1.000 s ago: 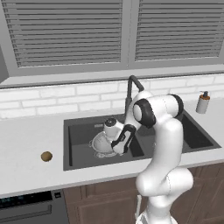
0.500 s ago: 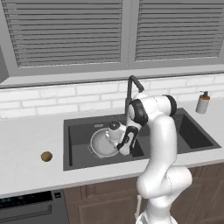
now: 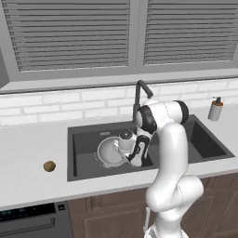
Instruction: Put the colander in the sink, put the kiwi in the colander, and turn on the sink faucet and pour water over the colander.
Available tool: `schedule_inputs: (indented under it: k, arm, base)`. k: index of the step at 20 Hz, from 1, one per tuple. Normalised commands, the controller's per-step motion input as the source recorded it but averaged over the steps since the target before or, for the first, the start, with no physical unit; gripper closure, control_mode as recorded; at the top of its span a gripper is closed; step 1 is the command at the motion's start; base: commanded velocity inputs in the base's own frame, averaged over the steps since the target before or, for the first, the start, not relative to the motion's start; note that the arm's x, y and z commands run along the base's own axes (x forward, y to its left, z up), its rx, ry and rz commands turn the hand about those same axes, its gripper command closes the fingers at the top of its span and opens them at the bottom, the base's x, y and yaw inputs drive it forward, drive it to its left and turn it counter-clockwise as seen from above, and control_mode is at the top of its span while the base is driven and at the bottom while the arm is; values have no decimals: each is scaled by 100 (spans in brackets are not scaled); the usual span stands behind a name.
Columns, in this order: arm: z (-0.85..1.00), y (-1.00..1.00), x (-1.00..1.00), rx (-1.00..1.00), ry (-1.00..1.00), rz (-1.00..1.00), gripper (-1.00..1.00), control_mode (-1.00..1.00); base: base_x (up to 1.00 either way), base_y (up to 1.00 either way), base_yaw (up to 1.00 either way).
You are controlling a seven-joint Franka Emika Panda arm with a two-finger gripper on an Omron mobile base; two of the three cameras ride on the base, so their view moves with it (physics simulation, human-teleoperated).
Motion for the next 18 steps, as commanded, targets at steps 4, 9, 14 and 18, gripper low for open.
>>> schedule_inputs:
  k: [4,9,14,18]
  arm:
    - [10,0,-33,9,0,-14,100,-100]
    - [10,0,-21,8,0,-13,100,-100]
    - [9,0,-46,9,0,-13,100,-100]
    - [6,0,-52,11,1,-12,100,-100]
  base:
    - [0,0,0]
    - [0,0,0]
    - [0,0,0]
    - [0,0,0]
